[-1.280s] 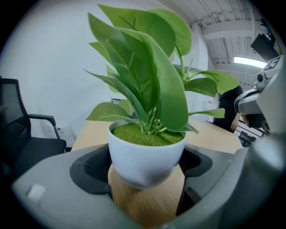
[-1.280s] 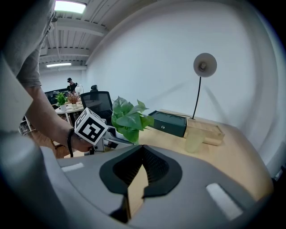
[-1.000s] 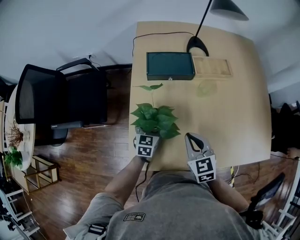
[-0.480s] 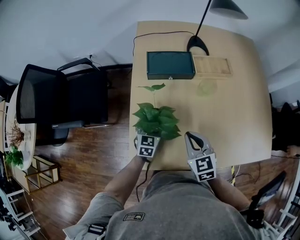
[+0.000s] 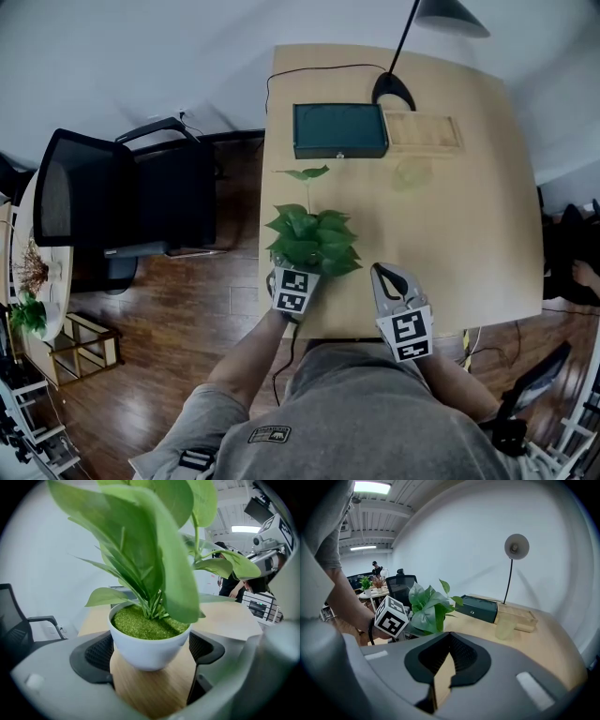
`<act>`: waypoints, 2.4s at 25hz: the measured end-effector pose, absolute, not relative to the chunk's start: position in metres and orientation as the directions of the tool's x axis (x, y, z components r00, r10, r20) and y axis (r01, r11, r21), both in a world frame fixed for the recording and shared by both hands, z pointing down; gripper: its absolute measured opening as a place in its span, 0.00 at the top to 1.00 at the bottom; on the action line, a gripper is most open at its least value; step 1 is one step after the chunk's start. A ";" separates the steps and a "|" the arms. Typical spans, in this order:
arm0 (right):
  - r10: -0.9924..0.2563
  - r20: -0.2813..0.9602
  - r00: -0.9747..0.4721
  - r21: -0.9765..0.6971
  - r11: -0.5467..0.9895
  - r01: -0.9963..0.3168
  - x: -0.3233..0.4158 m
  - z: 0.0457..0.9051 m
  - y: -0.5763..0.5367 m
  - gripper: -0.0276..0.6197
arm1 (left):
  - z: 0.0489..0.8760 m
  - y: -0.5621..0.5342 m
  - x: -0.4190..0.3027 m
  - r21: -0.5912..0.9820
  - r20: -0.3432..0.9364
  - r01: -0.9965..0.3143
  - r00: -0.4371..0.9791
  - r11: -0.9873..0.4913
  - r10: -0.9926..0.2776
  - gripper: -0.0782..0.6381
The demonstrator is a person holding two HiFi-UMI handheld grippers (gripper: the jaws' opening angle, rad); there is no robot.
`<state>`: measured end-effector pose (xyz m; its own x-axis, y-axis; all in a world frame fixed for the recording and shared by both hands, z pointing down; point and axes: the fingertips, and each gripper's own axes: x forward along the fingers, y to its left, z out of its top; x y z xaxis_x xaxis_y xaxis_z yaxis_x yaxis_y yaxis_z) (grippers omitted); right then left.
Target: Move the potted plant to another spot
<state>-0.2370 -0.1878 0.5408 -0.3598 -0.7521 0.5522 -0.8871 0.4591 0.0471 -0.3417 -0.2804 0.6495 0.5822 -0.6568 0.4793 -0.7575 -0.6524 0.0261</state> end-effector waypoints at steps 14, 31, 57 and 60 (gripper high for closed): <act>-0.768 0.538 -0.349 0.069 0.452 -0.889 -0.217 0.533 -0.166 0.95 | 0.650 -0.240 -0.360 0.049 0.490 -0.814 0.525 -0.579 -0.696 0.20; -0.806 0.414 -0.423 0.021 0.473 -0.881 -0.099 0.493 -0.082 0.95 | 0.554 -0.120 -0.256 0.119 0.328 -0.869 0.490 -0.479 -0.807 0.83; -0.803 0.389 -0.451 -0.059 0.467 -0.882 -0.066 0.481 0.029 0.95 | 0.491 0.047 -0.124 0.261 0.289 -0.676 0.736 -0.689 -0.613 0.89; -0.800 0.404 -0.444 -0.069 0.458 -0.887 -0.070 0.480 0.039 0.95 | 0.491 0.052 -0.125 0.273 0.300 -0.667 0.743 -0.693 -0.598 0.89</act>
